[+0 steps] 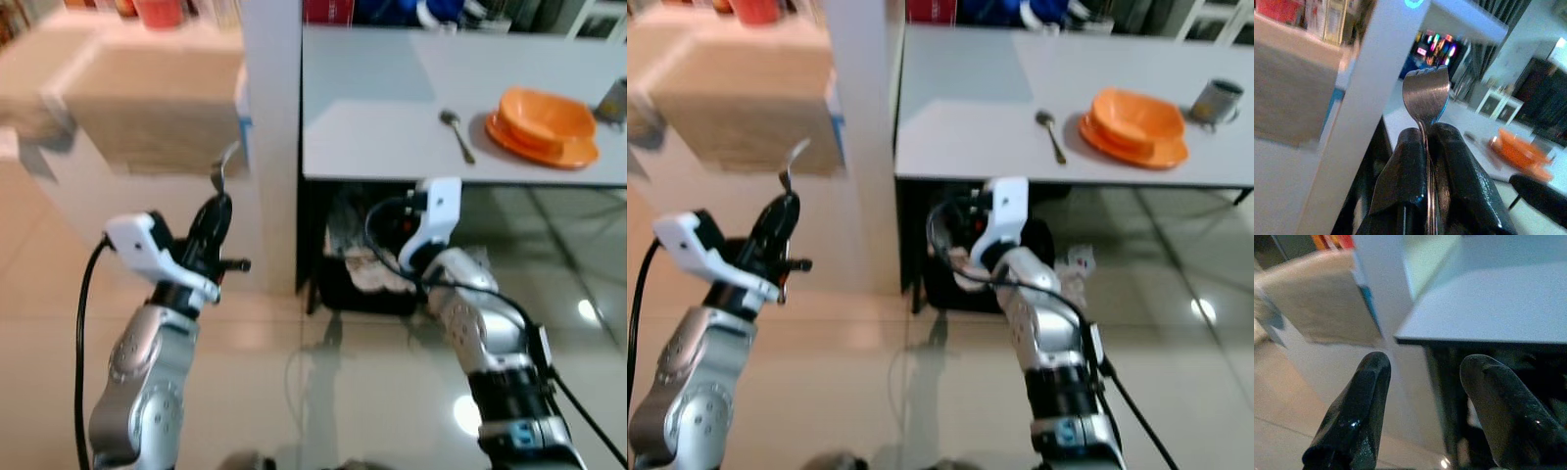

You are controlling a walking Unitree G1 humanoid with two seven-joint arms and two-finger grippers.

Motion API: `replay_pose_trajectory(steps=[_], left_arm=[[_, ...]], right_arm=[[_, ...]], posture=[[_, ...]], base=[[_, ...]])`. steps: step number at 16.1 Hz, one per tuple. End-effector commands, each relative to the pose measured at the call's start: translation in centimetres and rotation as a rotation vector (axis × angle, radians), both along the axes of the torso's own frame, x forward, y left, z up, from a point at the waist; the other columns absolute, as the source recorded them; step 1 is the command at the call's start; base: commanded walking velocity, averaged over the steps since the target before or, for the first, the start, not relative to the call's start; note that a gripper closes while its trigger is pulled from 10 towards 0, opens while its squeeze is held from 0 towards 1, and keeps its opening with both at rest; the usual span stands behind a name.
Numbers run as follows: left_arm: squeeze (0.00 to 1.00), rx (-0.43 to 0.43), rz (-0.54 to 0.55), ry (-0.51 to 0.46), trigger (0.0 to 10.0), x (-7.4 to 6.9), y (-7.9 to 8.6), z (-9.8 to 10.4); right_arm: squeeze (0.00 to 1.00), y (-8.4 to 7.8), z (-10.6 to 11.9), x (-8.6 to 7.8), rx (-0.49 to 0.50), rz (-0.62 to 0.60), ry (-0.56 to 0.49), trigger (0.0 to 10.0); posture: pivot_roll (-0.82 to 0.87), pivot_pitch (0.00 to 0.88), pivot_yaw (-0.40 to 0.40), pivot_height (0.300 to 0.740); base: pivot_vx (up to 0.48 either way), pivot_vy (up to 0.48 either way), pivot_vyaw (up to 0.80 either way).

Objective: Setting the table

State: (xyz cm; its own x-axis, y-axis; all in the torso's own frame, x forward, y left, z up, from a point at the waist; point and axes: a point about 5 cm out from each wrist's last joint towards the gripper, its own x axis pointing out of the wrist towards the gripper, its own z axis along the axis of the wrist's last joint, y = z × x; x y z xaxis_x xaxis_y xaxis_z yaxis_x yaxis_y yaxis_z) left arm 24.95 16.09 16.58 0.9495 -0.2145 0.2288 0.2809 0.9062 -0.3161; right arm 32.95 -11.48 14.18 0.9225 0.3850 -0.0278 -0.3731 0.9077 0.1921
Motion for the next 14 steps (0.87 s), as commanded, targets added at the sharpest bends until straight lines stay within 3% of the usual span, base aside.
replay_pose_trajectory(steps=[1,4,5,14], left_arm=[[0.0,0.02,-0.002,-0.024,10.0,0.1,-0.1,0.3],[0.0,0.023,-0.022,-0.033,10.0,0.2,-0.7,0.6],[0.0,0.027,-0.033,-0.037,10.0,0.2,-0.9,0.7],[0.0,0.059,-0.086,-0.052,10.0,0.4,-2.0,0.9]], right_arm=[[0.0,0.0,0.1,0.2,0.003,-0.022,0.002,10.0],[0.0,-0.1,0.0,0.3,-0.035,-0.049,0.009,10.0],[0.0,0.1,0.4,0.3,0.011,-0.036,-0.014,10.0],[0.0,0.4,0.5,0.7,0.011,-0.042,-0.017,10.0]], posture=[[-0.05,0.08,-0.019,0.74],[-0.06,0.079,-0.017,0.74],[-0.06,0.079,-0.014,0.74],[-0.06,0.074,-0.022,0.74]], base=[[0.48,0.0,-0.8],[0.48,0.0,0.0],[0.48,0.0,-0.8],[0.476,0.0,0.0]])
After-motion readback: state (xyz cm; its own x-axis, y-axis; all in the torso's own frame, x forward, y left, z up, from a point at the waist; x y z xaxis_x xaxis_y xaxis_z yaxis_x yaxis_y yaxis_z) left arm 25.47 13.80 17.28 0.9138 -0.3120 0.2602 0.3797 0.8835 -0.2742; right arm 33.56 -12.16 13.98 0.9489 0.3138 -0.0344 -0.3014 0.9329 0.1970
